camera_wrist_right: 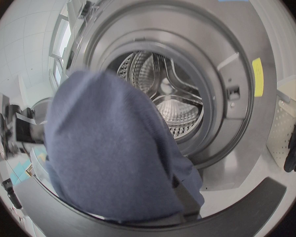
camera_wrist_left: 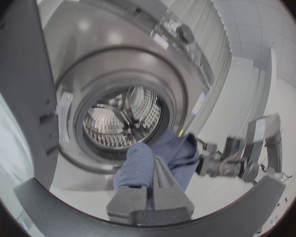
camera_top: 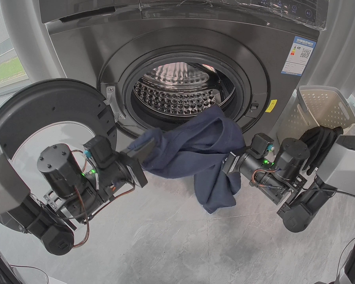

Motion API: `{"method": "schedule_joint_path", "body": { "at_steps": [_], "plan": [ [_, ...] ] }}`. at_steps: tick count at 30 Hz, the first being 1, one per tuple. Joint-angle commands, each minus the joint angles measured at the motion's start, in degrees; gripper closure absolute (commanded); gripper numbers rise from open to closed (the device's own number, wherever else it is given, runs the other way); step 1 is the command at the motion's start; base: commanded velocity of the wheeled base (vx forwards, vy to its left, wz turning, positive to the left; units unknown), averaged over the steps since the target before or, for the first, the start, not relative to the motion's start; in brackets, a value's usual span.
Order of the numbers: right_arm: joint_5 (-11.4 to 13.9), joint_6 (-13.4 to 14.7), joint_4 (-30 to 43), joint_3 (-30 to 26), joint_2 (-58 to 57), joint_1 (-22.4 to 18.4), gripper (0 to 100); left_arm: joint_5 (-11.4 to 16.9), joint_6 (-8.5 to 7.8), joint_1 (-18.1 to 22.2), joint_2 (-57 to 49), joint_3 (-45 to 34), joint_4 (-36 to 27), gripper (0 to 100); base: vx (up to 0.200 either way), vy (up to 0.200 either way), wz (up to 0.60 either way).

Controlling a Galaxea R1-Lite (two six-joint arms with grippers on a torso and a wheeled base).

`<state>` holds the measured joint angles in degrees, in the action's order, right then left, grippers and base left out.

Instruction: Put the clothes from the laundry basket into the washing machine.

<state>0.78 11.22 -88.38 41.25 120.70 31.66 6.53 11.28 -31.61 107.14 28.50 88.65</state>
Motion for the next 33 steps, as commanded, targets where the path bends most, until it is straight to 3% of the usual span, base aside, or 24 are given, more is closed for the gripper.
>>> {"method": "schedule_joint_path", "body": {
  "at_steps": [1,6,22,23,26,33],
  "plan": [
    [0.2,-0.2,0.0,-1.2,-6.1,0.2,100,0.2,-1.52,-0.6,8.1,-3.6,0.1,100,0.0,0.0,0.0],
    [-0.2,-0.2,0.0,0.4,-6.3,1.7,100,0.9,-2.75,-1.5,12.4,-5.2,0.2,100,0.0,0.0,0.0],
    [-0.7,-0.3,0.0,2.3,-6.1,3.1,100,1.2,-2.66,-2.8,15.7,-3.6,0.3,100,0.0,0.0,0.0],
    [-0.7,-0.4,0.0,2.4,-6.0,3.1,100,1.2,-2.66,-2.8,15.7,-3.6,0.3,0,0.0,0.0,0.0],
    [-0.7,-0.4,0.0,3.6,-5.7,3.2,100,1.1,-2.14,-2.9,15.5,-3.8,0.3,0,0.0,0.0,0.0],
    [-0.9,-0.6,0.0,4.6,-4.2,3.1,100,1.3,-2.58,-4.5,12.4,-5.8,0.3,0,0.0,0.0,0.0]
  ]
}}
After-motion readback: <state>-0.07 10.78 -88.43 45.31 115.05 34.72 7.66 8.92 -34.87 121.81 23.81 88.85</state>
